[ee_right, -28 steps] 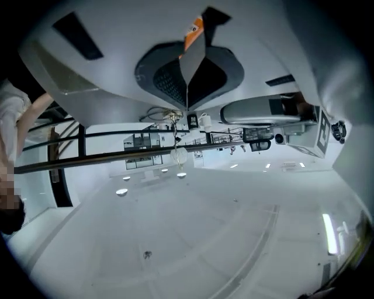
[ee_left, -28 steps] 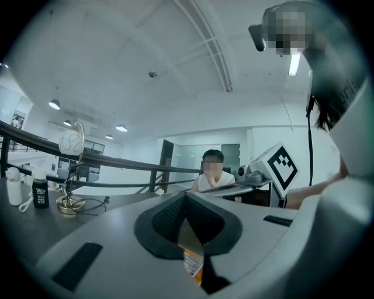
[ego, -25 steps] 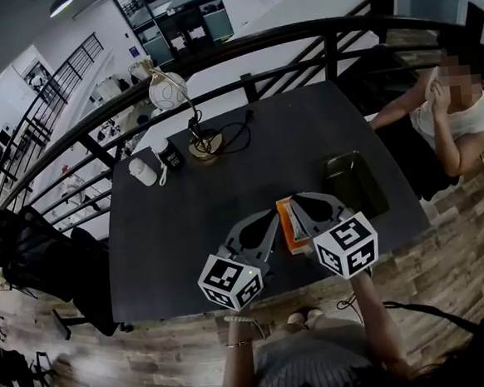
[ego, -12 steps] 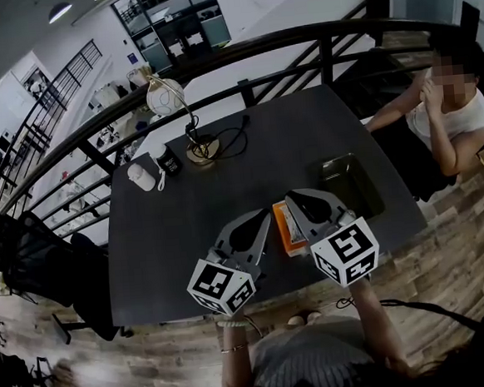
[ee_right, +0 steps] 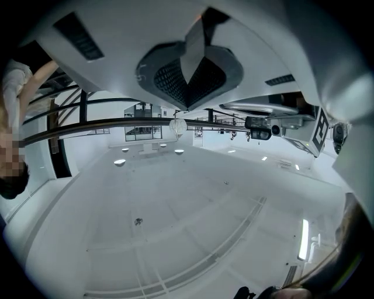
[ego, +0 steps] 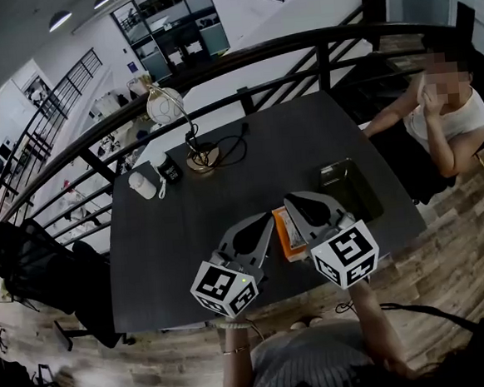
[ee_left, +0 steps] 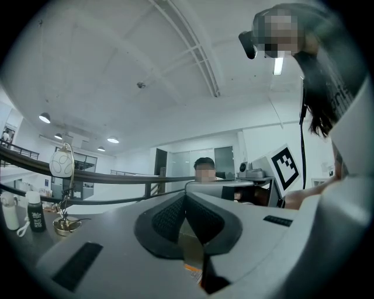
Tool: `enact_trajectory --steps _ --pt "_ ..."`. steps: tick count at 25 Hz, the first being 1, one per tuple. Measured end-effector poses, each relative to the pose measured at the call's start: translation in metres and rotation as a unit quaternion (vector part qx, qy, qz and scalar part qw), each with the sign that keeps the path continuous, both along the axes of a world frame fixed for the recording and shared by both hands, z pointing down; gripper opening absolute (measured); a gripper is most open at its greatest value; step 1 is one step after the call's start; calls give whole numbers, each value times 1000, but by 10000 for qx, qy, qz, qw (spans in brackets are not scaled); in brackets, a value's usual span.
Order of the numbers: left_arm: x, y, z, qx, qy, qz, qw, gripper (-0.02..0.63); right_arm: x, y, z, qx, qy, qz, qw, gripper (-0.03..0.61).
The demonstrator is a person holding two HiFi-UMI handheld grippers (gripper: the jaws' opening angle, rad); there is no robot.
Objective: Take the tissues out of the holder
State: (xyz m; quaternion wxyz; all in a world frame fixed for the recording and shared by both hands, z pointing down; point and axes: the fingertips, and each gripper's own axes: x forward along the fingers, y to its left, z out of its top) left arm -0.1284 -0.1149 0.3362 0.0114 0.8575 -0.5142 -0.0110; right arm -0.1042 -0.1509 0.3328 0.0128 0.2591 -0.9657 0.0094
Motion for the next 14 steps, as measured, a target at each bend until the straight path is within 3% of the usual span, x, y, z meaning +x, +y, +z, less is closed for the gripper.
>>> enact_trajectory --steps 14 --pt "6 -7 -7 123 -73 129 9998 8 4 -7 -4 97 -151 56 9998 12"
